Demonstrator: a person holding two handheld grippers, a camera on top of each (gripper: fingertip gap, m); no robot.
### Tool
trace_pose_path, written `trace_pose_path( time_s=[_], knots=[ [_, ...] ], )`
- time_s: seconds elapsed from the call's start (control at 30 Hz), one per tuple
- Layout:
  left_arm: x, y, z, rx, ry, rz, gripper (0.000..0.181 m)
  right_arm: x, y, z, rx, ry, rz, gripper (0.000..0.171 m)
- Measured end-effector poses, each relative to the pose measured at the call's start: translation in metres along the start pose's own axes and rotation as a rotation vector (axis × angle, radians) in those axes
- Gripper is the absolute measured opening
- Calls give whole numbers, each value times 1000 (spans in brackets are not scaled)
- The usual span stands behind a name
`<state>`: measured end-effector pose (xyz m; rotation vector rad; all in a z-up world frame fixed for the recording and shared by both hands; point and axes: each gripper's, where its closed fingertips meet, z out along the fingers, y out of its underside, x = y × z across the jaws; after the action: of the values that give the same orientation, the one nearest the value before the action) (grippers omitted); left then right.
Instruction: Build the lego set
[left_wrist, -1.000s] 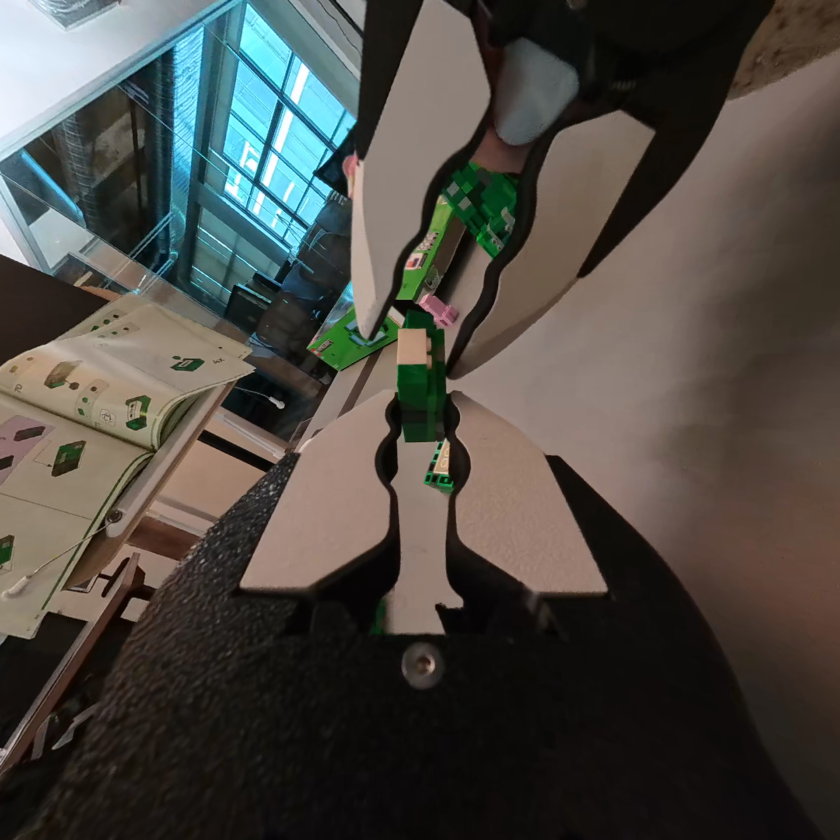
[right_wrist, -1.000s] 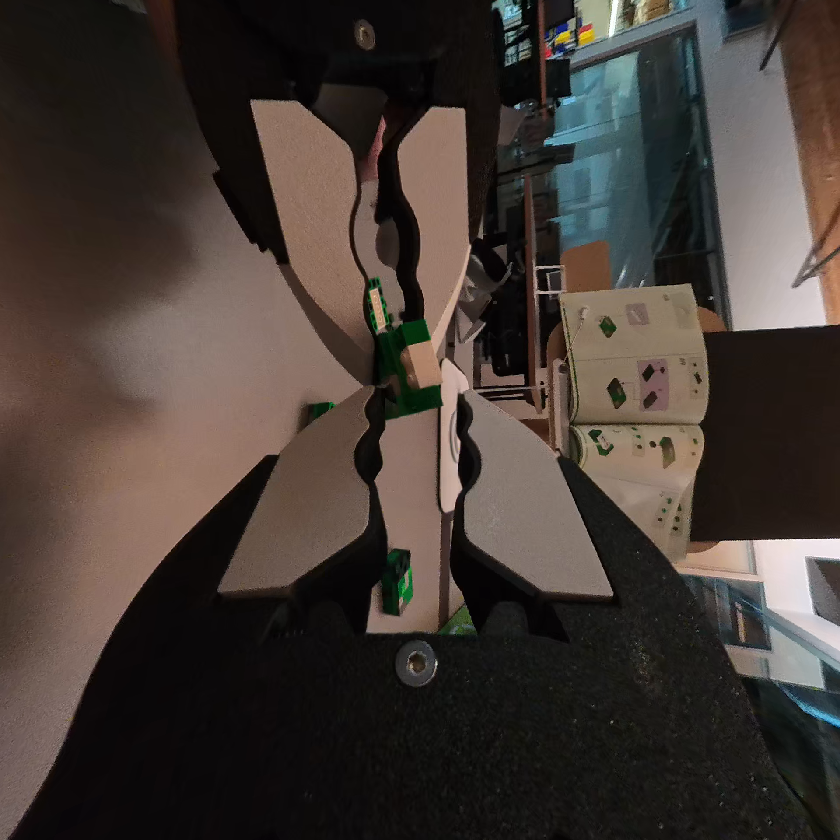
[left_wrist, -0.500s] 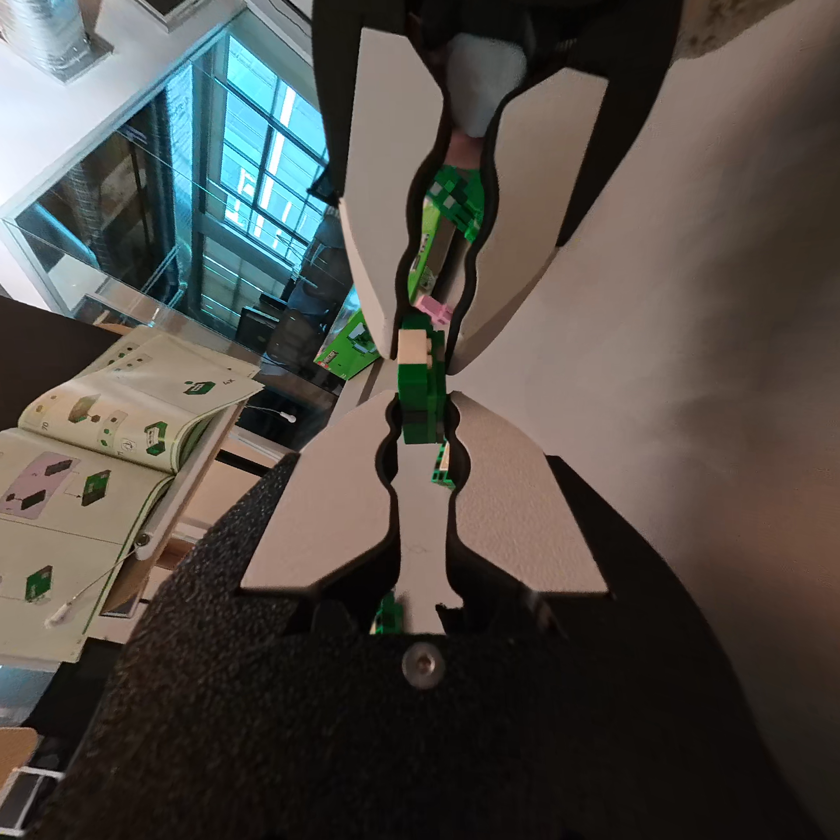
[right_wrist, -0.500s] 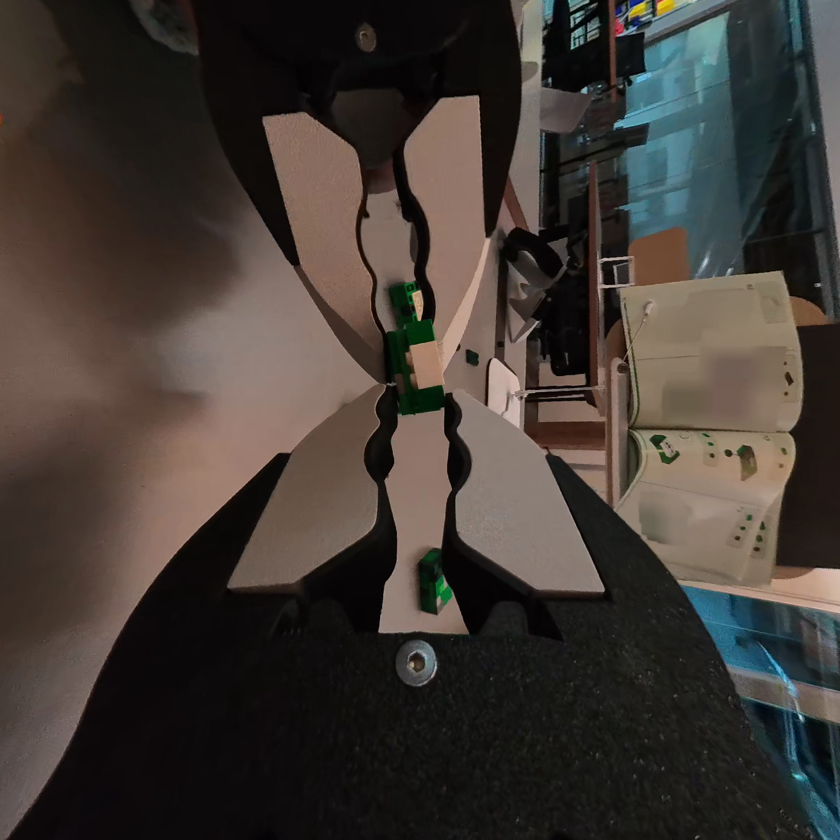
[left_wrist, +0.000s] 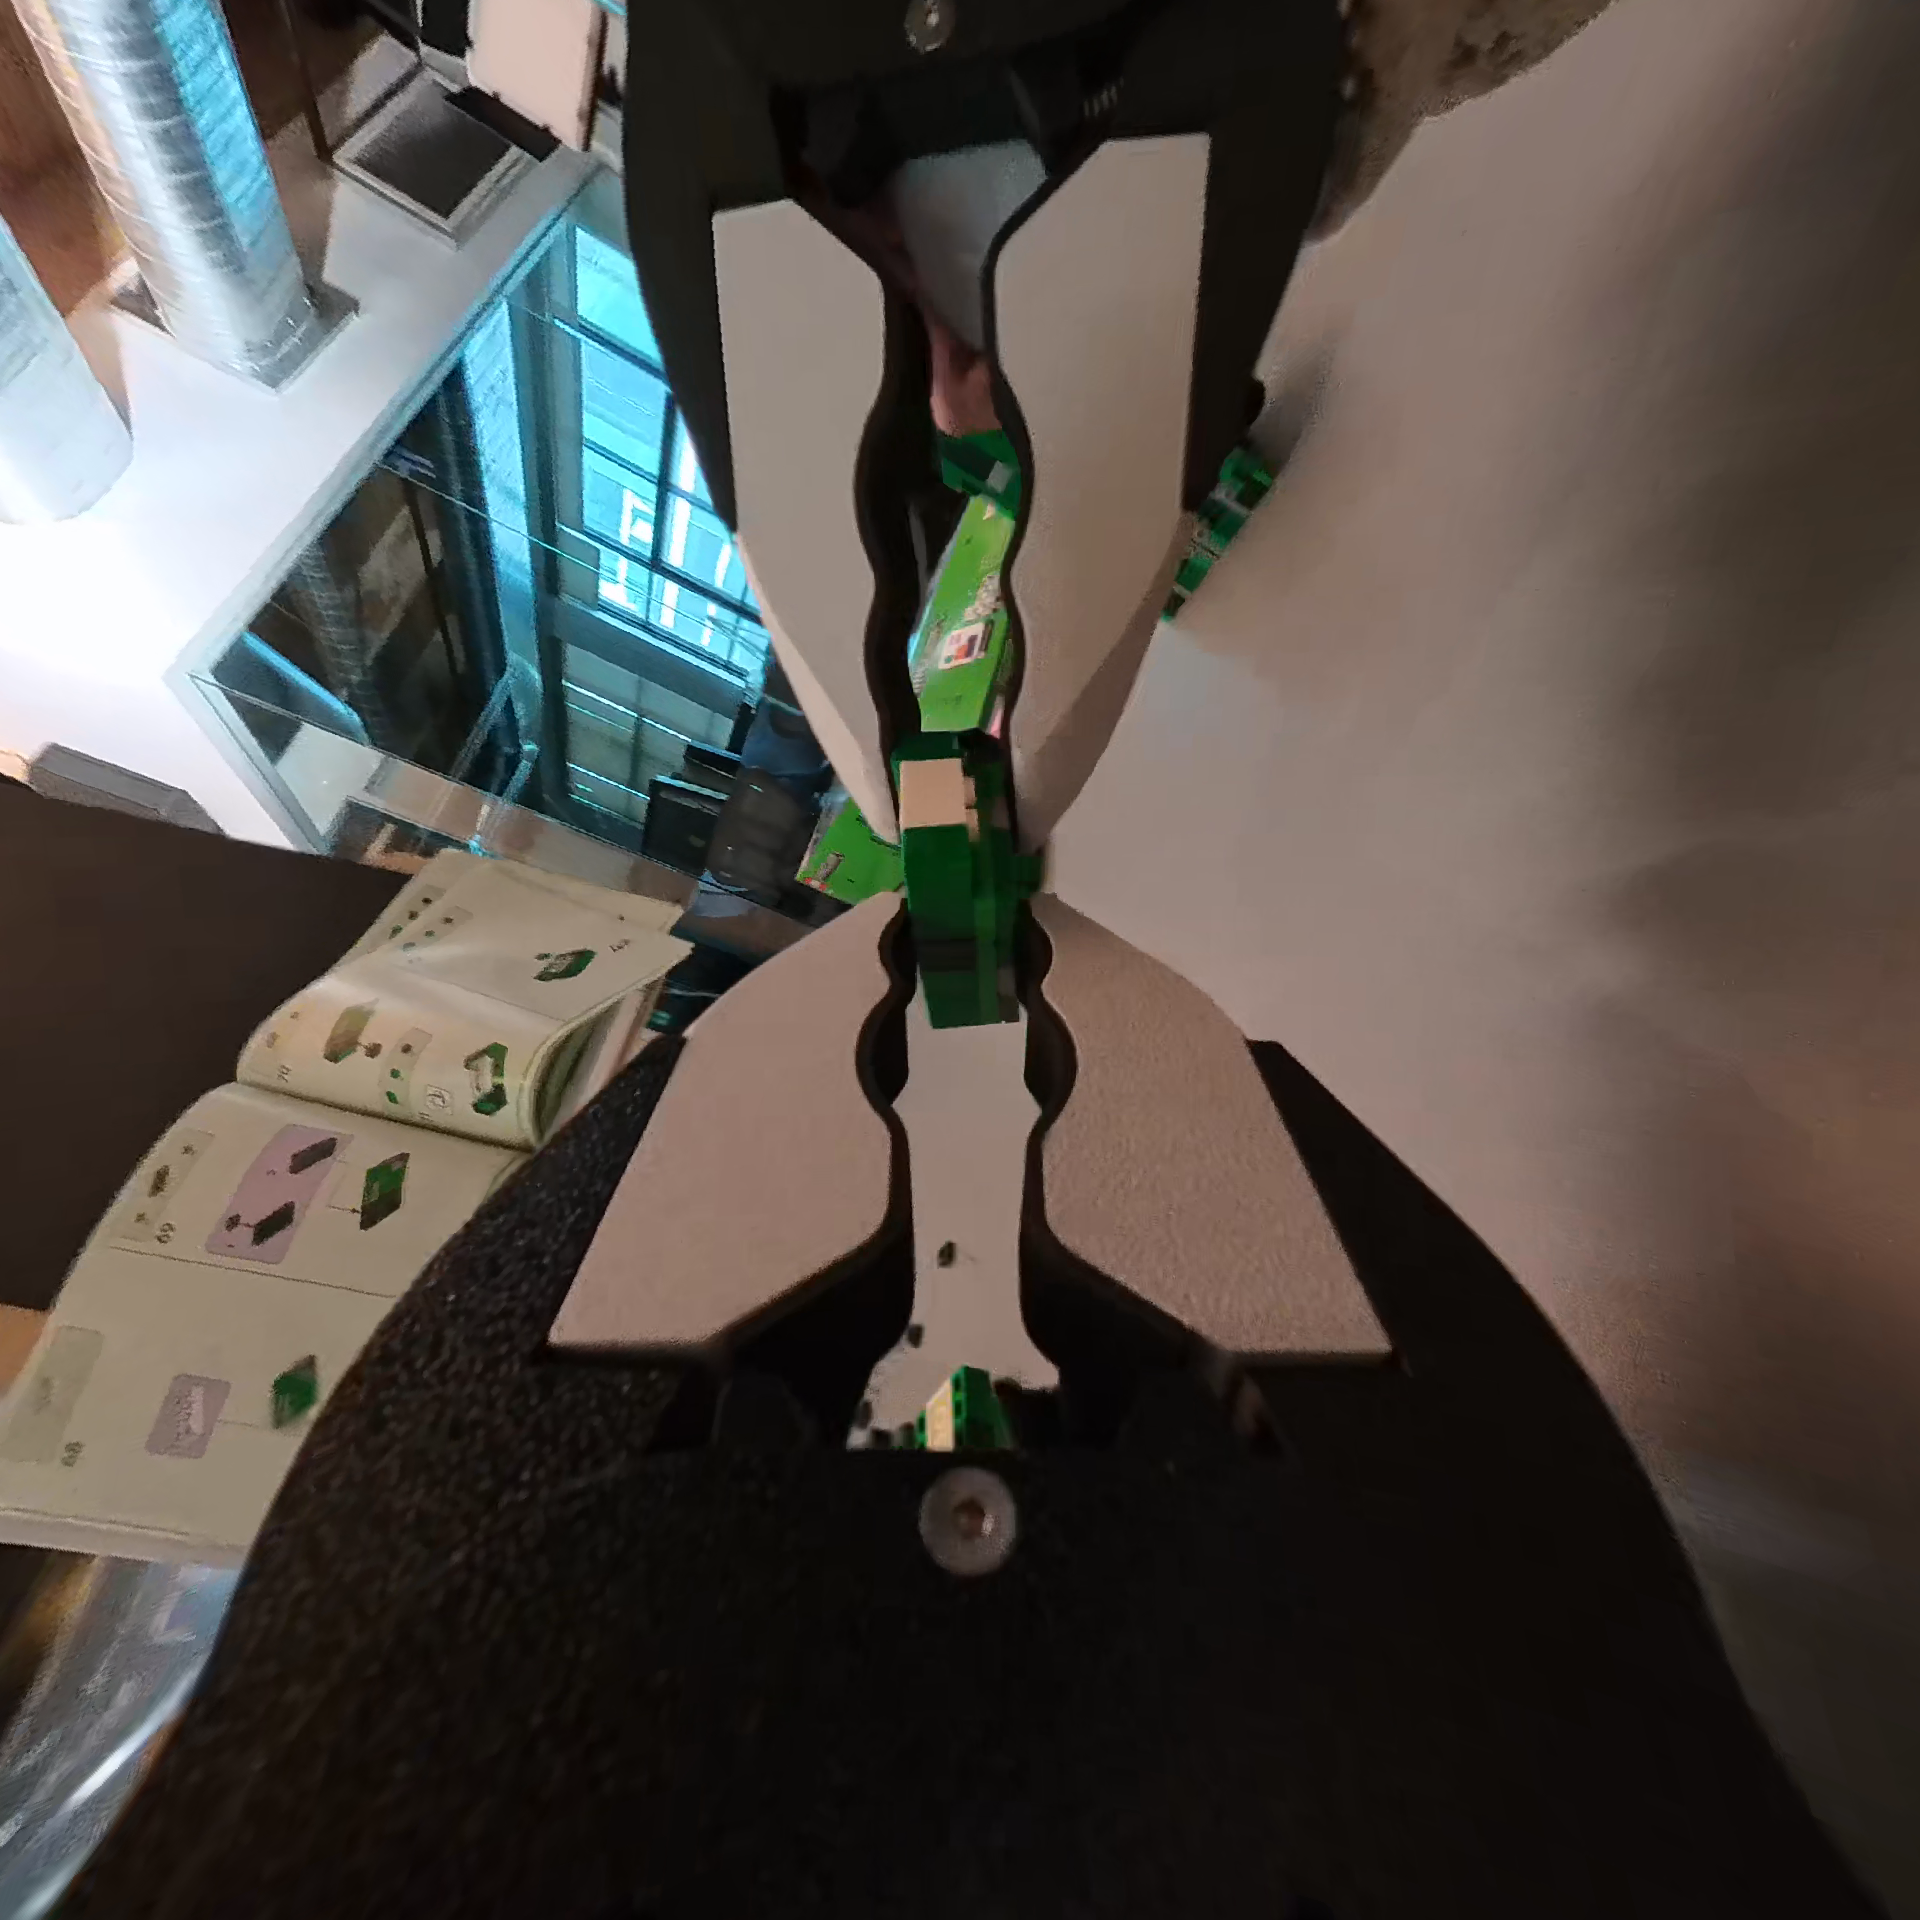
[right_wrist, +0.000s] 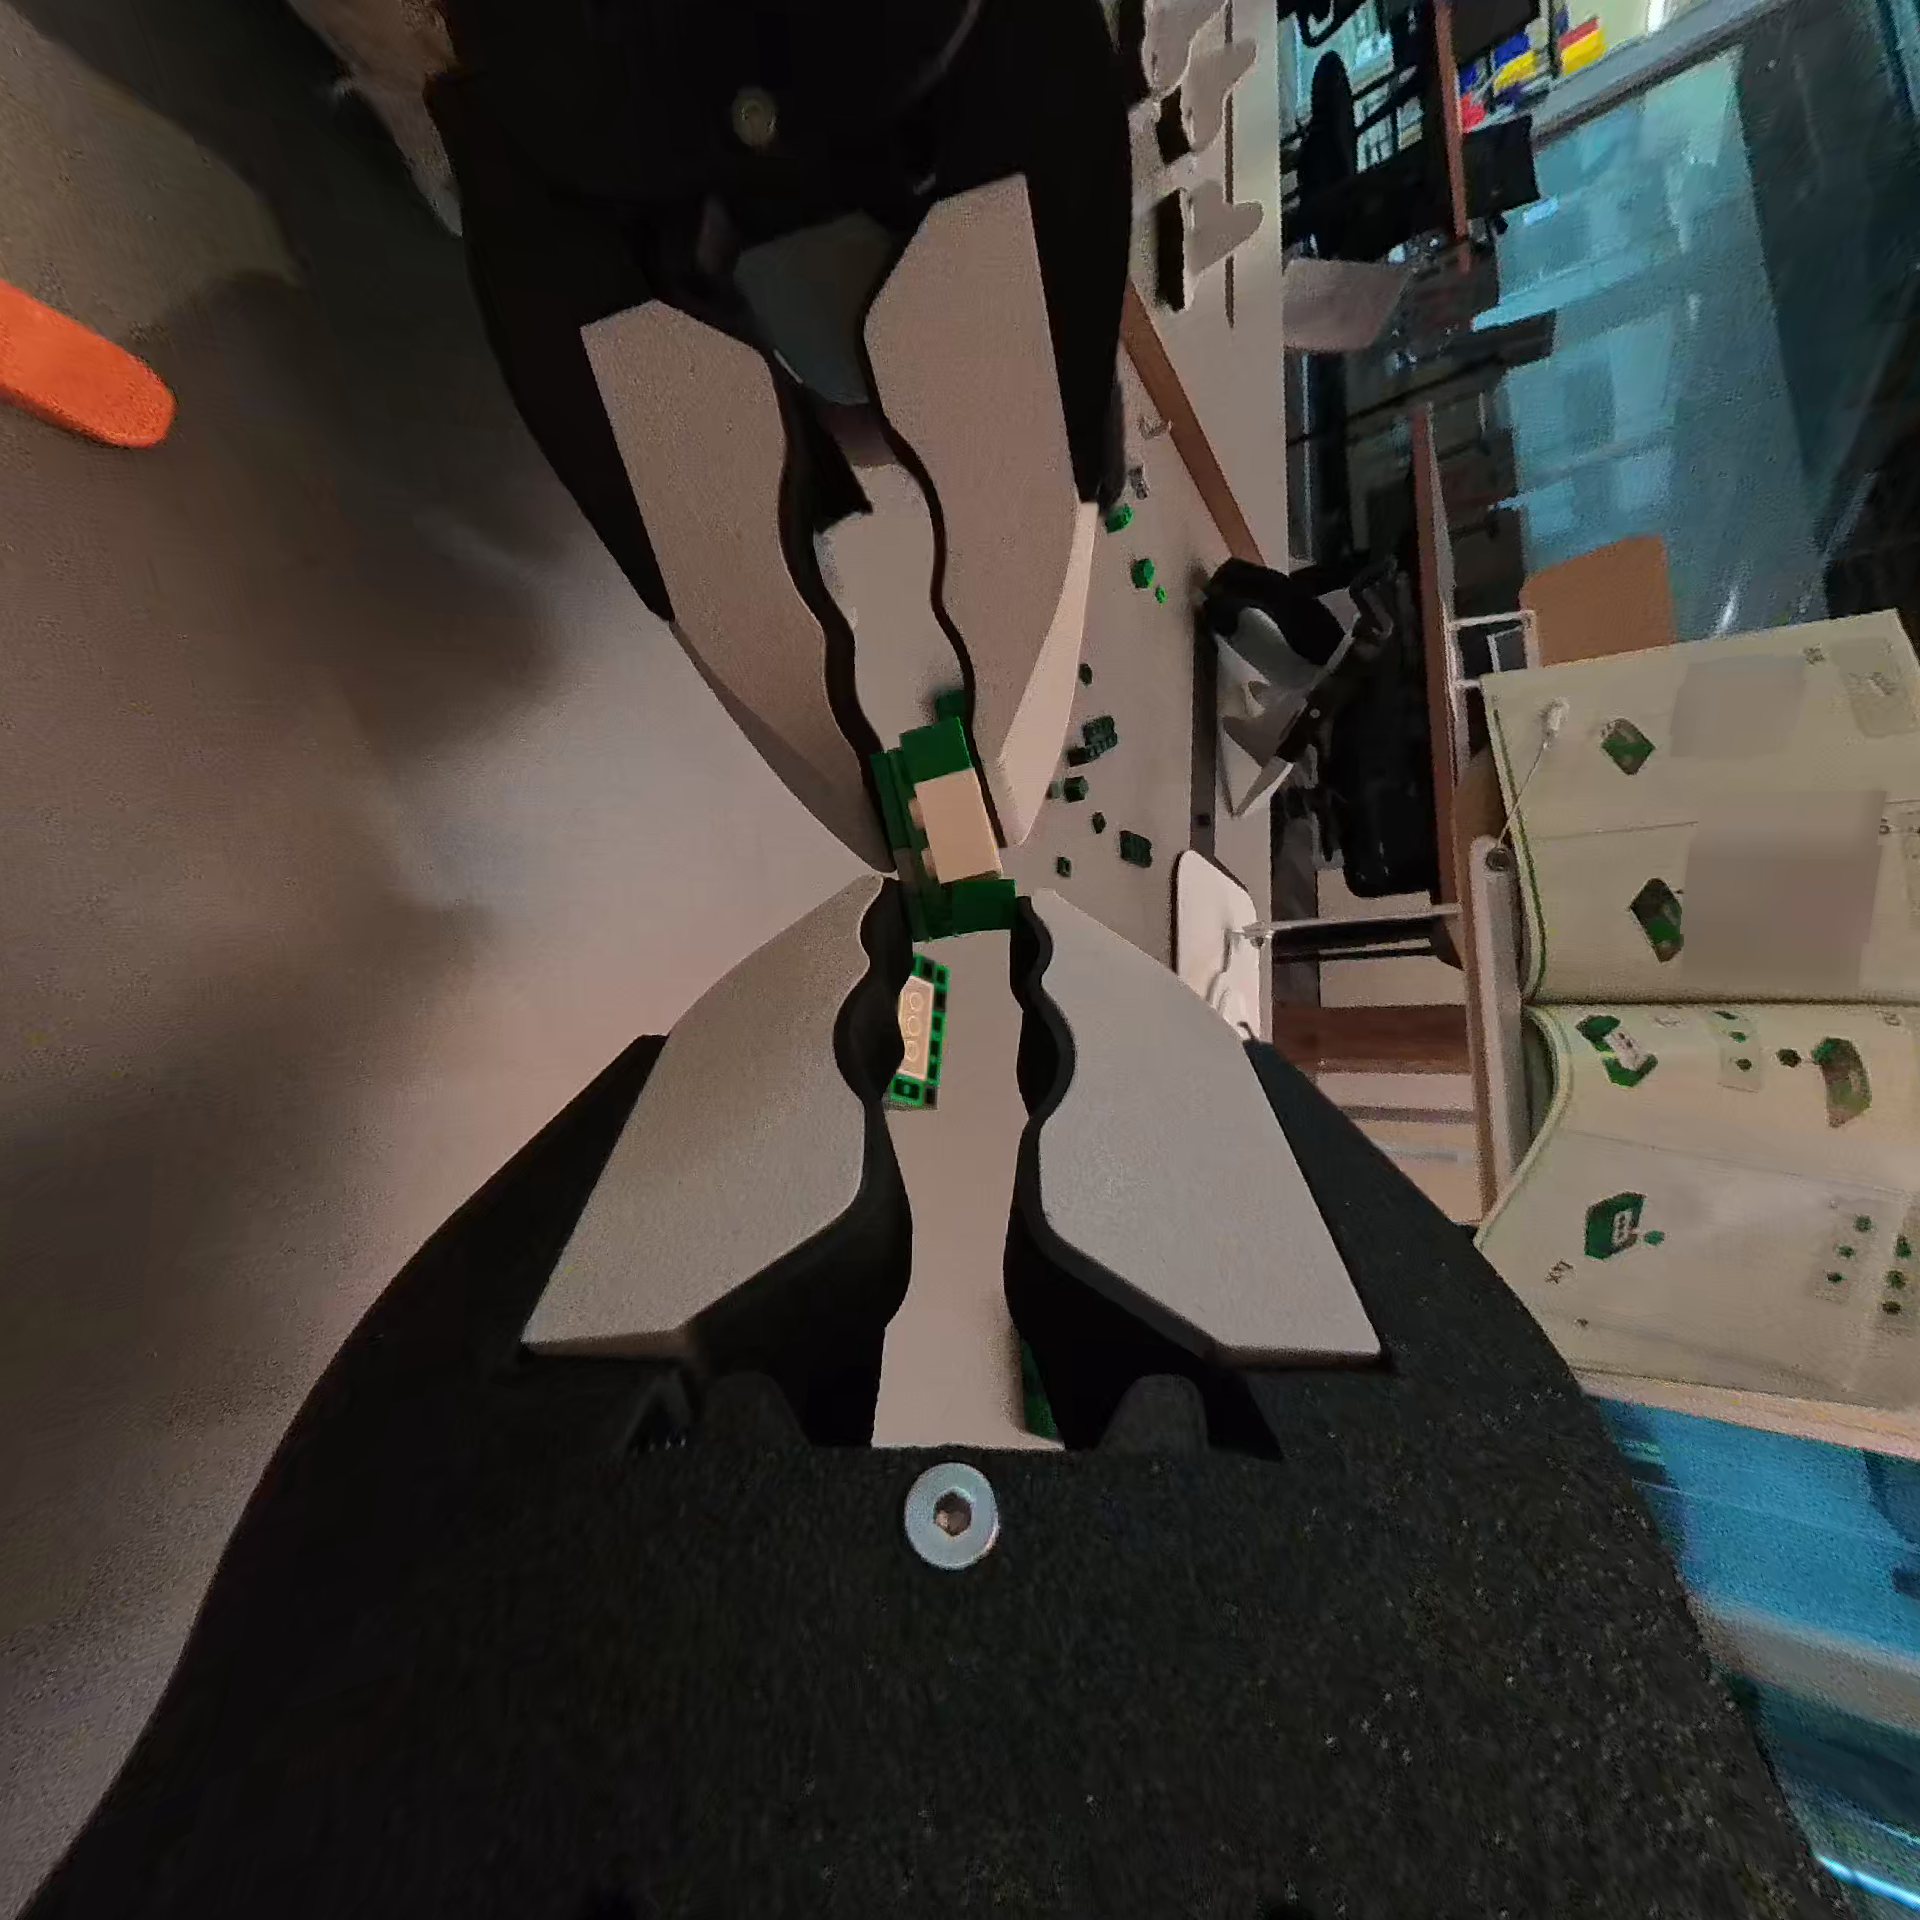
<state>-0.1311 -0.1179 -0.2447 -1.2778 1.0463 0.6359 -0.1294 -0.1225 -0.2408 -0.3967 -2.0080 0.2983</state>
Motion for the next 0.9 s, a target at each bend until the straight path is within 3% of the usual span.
trace_pose_path(
  time_s=[0.3,0.6,0.9],
  knots=[
    [11,-5,1,12,44,43,17,-10,3,-4,-10,42,-233,18],
    [2,-7,3,38,-20,-21,23,-5,4,1,21,7,94,18],
    [12,-12,1,82,101,-101,17,-15,4,-2,-8,-106,5,18]
  ],
)
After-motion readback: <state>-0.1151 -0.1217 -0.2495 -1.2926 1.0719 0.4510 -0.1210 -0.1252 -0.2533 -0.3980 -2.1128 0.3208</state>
